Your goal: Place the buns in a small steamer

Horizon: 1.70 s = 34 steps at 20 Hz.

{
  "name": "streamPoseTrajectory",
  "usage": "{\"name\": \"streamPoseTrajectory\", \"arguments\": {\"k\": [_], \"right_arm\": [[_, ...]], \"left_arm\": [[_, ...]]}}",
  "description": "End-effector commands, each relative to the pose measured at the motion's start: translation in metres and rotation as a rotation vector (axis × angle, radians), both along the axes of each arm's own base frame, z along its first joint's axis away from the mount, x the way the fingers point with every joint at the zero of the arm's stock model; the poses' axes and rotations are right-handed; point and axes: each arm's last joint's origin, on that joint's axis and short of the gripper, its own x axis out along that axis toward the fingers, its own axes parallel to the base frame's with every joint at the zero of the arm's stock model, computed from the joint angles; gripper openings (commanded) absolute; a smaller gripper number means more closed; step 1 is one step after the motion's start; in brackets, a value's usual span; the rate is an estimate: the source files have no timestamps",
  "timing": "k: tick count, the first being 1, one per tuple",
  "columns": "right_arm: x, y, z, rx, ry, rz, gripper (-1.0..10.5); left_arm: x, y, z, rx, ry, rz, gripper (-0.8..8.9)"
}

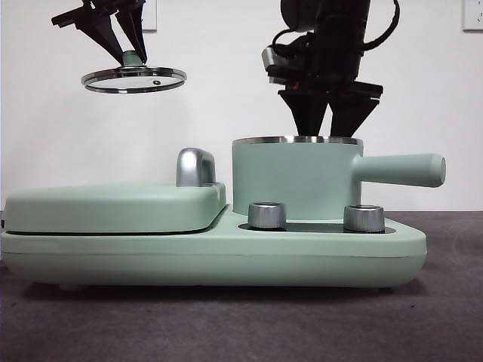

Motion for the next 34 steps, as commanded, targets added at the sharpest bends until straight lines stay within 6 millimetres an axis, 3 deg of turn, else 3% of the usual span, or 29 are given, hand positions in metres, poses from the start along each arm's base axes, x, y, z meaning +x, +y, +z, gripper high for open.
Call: {"name": "streamPoseTrajectory", "arguments": {"k": [1,3,7,12,16,21,26,30,34], "right_arm": [[0.008,0.007,-0.009,-0.011,0.004,0.019,2.2],[0.009,0.008,-0.013,-0.014,0.011,0.019,2.2],[0.01,0.008,-0.013,-0.012,0.004,0.018,3.4],[0.01,0.008,-0.008,-0.012,-0.004,0.017,3.4],[0.005,0.003,0.019,-0.071,-0.024,-0.001,3.4],[-0.016,-0.008,0.051,-0.073,-0.007,-0.024,3.4],[-0.069,-0.036,0.083,-0.044,-0.062,-0.026,3.4],[-0.132,-0.067,0.102,0.009,-0.11,-0.016,3.4],[-0.196,-0.097,0.111,0.18,-0.245,0.022,3.4]], "left_arm": [[-0.009,0.0,0.008,-0.006,0.001,-0.007,0.23],[-0.009,0.0,0.008,-0.006,0.001,-0.007,0.23],[-0.009,0.0,0.008,-0.006,0.001,-0.007,0.23],[-0.008,0.0,0.007,-0.006,0.002,-0.007,0.23],[-0.008,0.0,0.007,-0.006,0.002,-0.007,0.23],[-0.008,0.0,0.007,-0.006,0.003,-0.007,0.23],[-0.009,-0.003,0.007,-0.008,0.004,-0.01,0.23],[-0.012,-0.015,0.007,-0.01,0.005,-0.039,0.23],[-0.019,-0.041,0.007,-0.01,0.006,-0.104,0.23]]}}
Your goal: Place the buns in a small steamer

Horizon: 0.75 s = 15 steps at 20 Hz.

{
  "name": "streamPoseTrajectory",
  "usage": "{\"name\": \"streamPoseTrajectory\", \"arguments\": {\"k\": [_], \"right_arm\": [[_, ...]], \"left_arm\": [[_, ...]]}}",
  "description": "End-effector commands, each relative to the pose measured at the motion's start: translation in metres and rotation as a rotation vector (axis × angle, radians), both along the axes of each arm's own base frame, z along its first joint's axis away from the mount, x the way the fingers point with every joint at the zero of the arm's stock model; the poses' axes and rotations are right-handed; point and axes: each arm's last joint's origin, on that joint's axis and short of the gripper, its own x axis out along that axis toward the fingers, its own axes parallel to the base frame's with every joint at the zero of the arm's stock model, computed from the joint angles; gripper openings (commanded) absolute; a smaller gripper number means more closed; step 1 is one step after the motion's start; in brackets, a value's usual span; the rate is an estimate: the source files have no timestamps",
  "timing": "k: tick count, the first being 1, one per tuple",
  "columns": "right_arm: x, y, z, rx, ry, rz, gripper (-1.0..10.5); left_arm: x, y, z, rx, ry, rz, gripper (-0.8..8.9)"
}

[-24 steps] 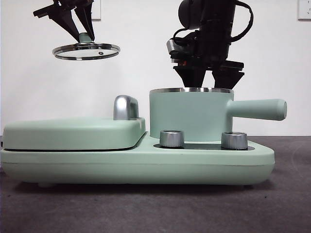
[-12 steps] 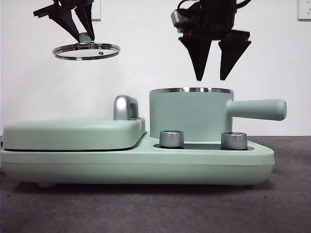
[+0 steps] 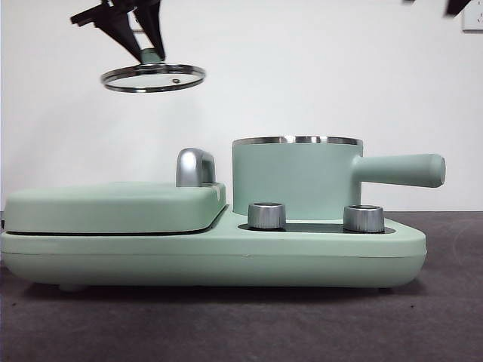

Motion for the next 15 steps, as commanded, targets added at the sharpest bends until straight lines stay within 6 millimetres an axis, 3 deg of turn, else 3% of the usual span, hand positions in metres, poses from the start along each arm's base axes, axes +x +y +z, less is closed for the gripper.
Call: {"name": "streamPoseTrajectory", "arguments": {"k": [1,4,9,15], "right_arm": [[-0.035,-0.015,0.004,0.116,-0.087,0.022,3.4],[-0.075,-0.035,-0.003,0.242,-0.186,0.032,3.4],[-0.129,-0.063,-0.032,0.323,-0.318,0.049,3.4],[-0.158,-0.076,-0.058,0.441,-0.374,0.076,3.4]], "left_arm": [[-0.014,-0.017,0.007,-0.009,0.006,-0.047,0.23],[-0.023,-0.041,0.007,-0.008,0.006,-0.11,0.23],[-0.047,-0.088,0.007,-0.004,0.004,-0.245,0.23],[-0.067,-0.122,0.005,0.006,0.006,-0.348,0.19]]}}
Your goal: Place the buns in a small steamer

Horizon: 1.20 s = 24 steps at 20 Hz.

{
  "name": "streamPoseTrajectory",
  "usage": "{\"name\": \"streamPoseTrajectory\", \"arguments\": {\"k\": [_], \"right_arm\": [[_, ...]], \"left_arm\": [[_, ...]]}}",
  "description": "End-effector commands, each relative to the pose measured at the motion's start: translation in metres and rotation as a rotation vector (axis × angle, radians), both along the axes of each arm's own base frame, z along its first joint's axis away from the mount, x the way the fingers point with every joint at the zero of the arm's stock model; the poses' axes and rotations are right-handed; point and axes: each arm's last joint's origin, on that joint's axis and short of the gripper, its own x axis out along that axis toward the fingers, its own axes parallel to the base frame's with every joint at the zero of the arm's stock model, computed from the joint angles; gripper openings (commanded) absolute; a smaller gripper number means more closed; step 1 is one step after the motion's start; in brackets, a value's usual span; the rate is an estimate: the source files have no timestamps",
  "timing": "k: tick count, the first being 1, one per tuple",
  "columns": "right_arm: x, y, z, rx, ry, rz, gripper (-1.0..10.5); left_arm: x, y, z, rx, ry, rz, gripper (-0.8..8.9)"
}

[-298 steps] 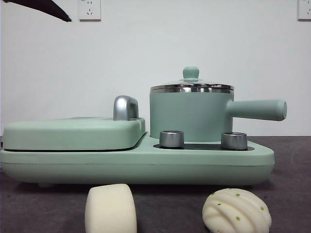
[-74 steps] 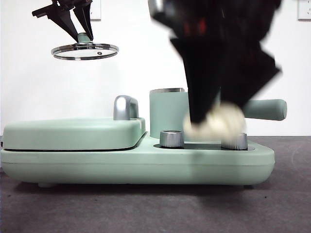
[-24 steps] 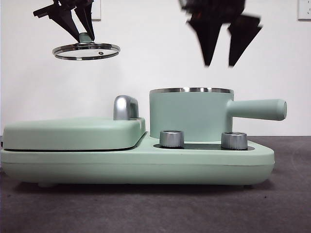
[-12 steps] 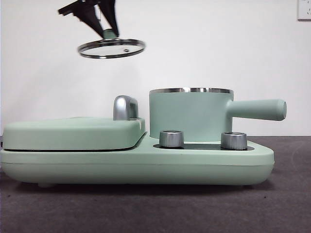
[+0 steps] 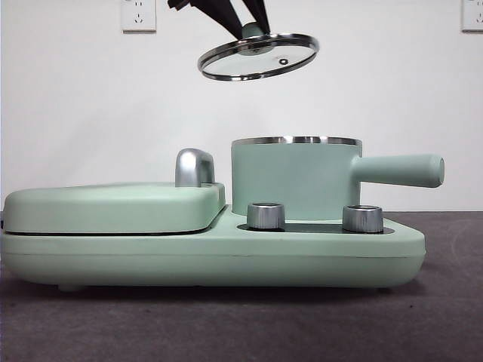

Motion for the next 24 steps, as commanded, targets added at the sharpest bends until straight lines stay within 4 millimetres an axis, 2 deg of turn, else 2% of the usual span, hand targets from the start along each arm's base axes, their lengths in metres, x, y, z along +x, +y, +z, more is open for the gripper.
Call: {"name": "streamPoseTrajectory", "arguments": {"k": [1,3,7,16,24], "right_arm": [[-0.002,0.0,-0.002,0.038,0.003,0.009,3.4],[-0.002,0.0,-0.003,0.038,0.006,0.006,3.5],[0.001,0.001,0.002,0.068,-0.044,0.005,4.7],[0.001,0.001,0.003,0.074,-0.054,0.005,4.7],[0.001,0.001,0.003,0.071,-0.056,-0.001,4.7]], "left_arm": [[-0.011,-0.003,0.004,0.011,0.007,-0.03,0.19],[-0.015,-0.01,0.003,0.015,0.013,-0.049,0.19],[-0.021,-0.022,-0.002,0.028,0.028,-0.083,0.19],[-0.013,-0.038,-0.036,0.119,0.106,-0.133,0.18],[0.002,-0.052,-0.054,0.141,0.042,-0.206,0.17]]}}
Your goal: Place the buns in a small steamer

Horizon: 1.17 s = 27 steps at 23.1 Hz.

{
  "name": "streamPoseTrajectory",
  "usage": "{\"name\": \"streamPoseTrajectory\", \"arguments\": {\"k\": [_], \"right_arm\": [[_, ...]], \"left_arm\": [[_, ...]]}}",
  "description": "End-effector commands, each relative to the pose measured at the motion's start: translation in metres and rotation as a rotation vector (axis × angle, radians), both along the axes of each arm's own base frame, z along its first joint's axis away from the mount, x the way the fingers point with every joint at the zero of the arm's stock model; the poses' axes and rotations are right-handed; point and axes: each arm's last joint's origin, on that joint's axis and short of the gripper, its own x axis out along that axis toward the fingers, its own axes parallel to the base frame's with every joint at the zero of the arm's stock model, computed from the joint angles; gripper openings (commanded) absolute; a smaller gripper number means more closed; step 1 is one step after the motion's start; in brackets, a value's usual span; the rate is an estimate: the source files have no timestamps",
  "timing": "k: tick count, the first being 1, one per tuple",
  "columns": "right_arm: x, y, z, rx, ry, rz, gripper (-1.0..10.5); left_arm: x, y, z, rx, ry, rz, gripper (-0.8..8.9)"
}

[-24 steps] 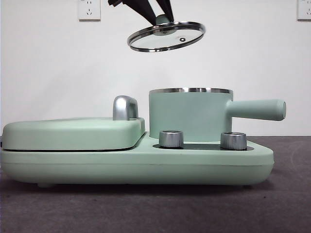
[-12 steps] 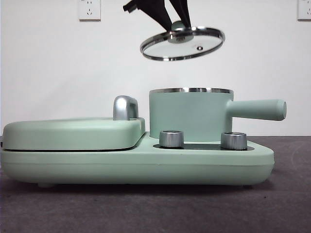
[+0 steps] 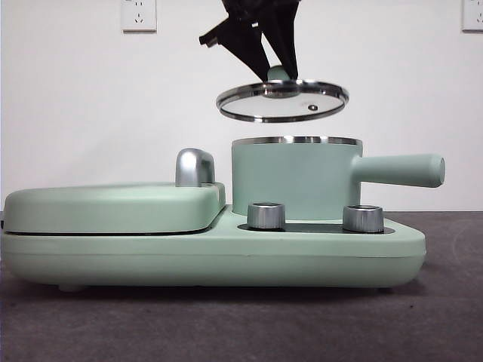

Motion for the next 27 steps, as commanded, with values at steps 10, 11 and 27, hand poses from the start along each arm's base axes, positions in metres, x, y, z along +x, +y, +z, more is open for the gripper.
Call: {"name": "streamPoseTrajectory", "arguments": {"k": [10,11,27], "right_arm": [[-0.001,0.0,0.003,0.015,-0.016,-0.002,4.7],[-0.001,0.0,0.003,0.015,-0.017,-0.002,4.7],[-0.001,0.0,0.003,0.014,-0.018,-0.002,4.7]], "left_arm": [[0.015,-0.02,-0.018,-0.016,-0.075,-0.076,0.17],[0.015,-0.02,-0.018,-0.028,-0.065,-0.086,0.16],[0.019,-0.027,-0.036,-0.004,-0.014,-0.105,0.16]]}}
